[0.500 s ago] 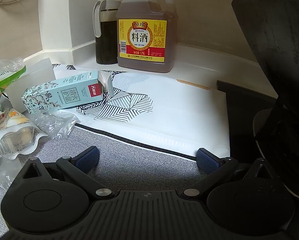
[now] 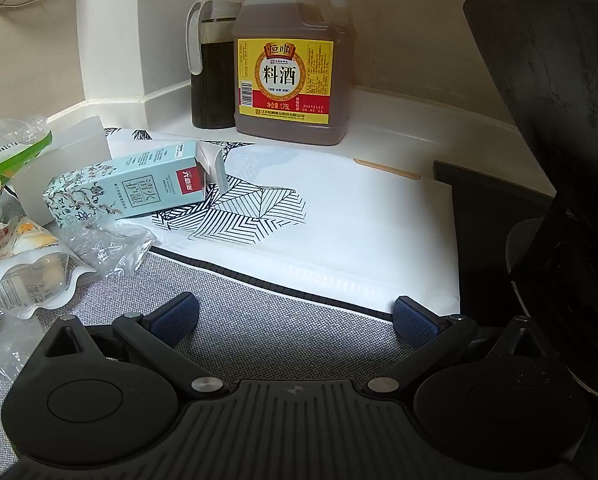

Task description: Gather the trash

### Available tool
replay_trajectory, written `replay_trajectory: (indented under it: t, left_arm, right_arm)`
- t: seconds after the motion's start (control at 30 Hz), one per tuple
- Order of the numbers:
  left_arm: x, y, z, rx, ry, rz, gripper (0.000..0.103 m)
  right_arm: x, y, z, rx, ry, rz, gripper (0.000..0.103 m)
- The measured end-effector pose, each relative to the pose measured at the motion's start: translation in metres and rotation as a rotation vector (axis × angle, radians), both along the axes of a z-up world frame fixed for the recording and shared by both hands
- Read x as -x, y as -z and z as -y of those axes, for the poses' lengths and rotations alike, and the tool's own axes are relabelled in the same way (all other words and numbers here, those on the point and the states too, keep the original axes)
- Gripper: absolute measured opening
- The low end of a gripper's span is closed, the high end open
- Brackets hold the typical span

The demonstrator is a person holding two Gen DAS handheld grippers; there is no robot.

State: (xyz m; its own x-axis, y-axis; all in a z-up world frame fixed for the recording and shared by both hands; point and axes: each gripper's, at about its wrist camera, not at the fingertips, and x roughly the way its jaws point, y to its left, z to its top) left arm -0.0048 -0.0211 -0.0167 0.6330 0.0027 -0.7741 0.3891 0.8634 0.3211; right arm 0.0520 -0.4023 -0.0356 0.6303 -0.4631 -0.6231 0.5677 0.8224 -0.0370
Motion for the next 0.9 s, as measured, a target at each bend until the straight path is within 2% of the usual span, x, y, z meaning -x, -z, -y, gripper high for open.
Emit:
replay_trajectory:
  t: [0.17,0.53,0.67,0.9]
  left_arm:
    - [-0.016,-0.001,0.006,0.033,-0.008,-0.022,0.103]
    - [-0.020,-0.013,0.009,0.038,-0.010,-0.015,0.103]
    - [-0.013,-0.024,0.017,0.057,0.031,0.026,0.103]
    - [0.001,-0.044,0.032,0.147,0.087,0.099,0.103]
  right_arm:
    - [0.000,0.000,0.000,0.000,0.000,0.000,0.103]
    - [0.000,0.000,0.000,0.000,0.000,0.000,0.103]
    - [0.000,0.000,0.000,-0.001,0.000,0.000,0.103]
    - [0.000,0.000,0.000,-0.001,0.000,0.000,0.103]
